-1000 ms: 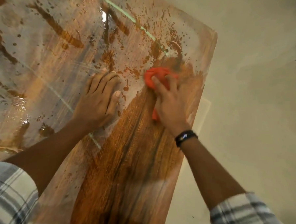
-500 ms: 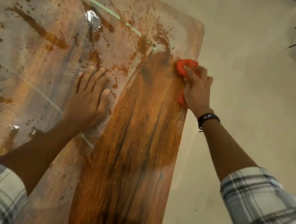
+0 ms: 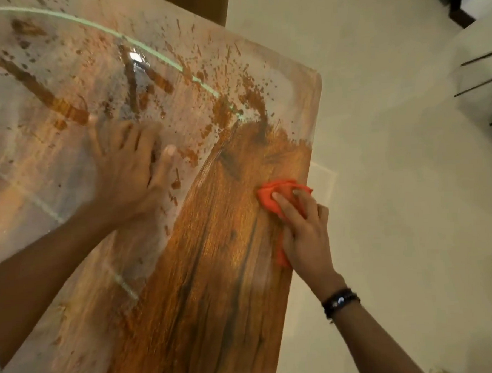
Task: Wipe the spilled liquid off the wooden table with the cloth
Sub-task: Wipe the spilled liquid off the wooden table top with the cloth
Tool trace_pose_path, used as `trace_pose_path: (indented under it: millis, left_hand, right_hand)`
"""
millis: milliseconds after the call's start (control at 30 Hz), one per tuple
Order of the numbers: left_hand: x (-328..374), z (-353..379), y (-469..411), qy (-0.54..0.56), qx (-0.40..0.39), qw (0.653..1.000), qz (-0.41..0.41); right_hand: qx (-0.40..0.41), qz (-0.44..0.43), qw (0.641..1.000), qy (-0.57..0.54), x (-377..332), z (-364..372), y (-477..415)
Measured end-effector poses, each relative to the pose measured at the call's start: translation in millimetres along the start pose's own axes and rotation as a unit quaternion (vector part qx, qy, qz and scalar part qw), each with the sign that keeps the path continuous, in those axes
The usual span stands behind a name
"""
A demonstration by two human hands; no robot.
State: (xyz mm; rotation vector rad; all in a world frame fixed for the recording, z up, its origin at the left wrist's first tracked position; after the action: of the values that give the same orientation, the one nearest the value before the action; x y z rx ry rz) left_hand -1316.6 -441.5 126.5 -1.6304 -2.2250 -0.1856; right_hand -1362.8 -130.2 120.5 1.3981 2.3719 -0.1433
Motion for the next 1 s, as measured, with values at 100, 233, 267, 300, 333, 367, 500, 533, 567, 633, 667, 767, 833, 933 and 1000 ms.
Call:
trace_pose_path:
  millis: [100, 233, 267, 300, 333, 367, 500, 533, 567, 633, 667, 767, 833, 933, 1000]
  left_hand:
    - [-5.2, 10.5, -47.3, 0.002, -0.018, 1.0, -0.012]
    - [-9.4, 24.7, -58.0, -0.025, -0.011, 1.0, -0.003]
    - [-11.2, 25.8, -57.2, -0.028, -0.006, 1.0, -0.004]
    - [-12.7, 26.4, -57.7, -0.03, -0.002, 1.0, -0.006]
    - [-14.3, 26.8, -58.6, -0.031, -0.001, 0.999, -0.01]
    - [-15.2, 27.1, -59.2, -0.031, -0.003, 0.999, -0.012]
    - [-14.9, 27.8, -55.5, -0.026, -0.006, 1.0, -0.006]
    - [-14.9, 27.7, -56.2, -0.025, -0.008, 1.0, -0.008]
    - [-15.1, 28.1, -57.2, -0.023, -0.01, 1.0, -0.01]
    - [-15.3, 28.7, -57.4, -0.022, -0.012, 1.0, -0.013]
    - [-15.3, 28.6, -57.0, -0.025, -0.011, 1.0, -0.013]
    - [-14.6, 26.2, -57.3, -0.034, 0.002, 0.999, -0.008]
    - [-15.0, 25.8, -57.7, -0.031, 0.004, 0.999, -0.009]
    - [-16.2, 26.0, -57.4, -0.021, 0.005, 1.0, -0.01]
    - [-15.7, 25.7, -56.2, -0.018, 0.005, 1.0, -0.008]
  right_hand:
    - [0.033, 0.006, 0.999, 0.013, 17.5, -20.1, -101.7]
    - [0.081, 0.042, 0.995, 0.027, 43.4, -48.6, -236.8]
    - [0.087, 0.055, 0.994, 0.032, 49.1, -53.5, -264.2]
    - [0.09, 0.07, 0.993, 0.038, 54.1, -57.4, -286.5]
    - [0.091, 0.084, 0.991, 0.045, 57.1, -59.5, -302.7]
    - [0.091, 0.095, 0.99, 0.05, 58.0, -59.9, -311.9]
    - [0.094, 0.048, 0.993, 0.051, 30.8, -52.0, -276.2]
    - [0.083, 0.012, 0.995, 0.046, 15.3, -44.4, -255.6]
    - [0.065, -0.022, 0.997, 0.038, -2.9, -33.1, -230.8]
    - [0.015, -0.087, 0.995, 0.036, -47.4, -1.8, -170.0]
    - [-0.008, -0.123, 0.992, 0.038, -69.7, 13.7, -138.2]
    - [-0.055, -0.214, 0.974, 0.059, -100.4, 35.9, -86.1]
    - [-0.043, -0.22, 0.972, 0.068, -88.3, 23.0, -114.3]
    - [0.014, -0.118, 0.992, 0.049, -47.8, -10.9, -203.8]
    - [0.047, -0.042, 0.996, 0.058, -21.5, -31.4, -261.5]
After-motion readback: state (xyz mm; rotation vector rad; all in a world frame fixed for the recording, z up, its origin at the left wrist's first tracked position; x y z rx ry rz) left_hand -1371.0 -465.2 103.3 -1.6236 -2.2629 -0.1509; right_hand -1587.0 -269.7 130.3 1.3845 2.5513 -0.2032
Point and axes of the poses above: each hand's wrist, its own y-axis away from the middle knuckle, its own z-axis out of the palm, x = y × z, the point moved 9 cm from there along -y, towards the middle knuckle, and after that the axes turned 4 degrees about -x, right-handed, at the moved point
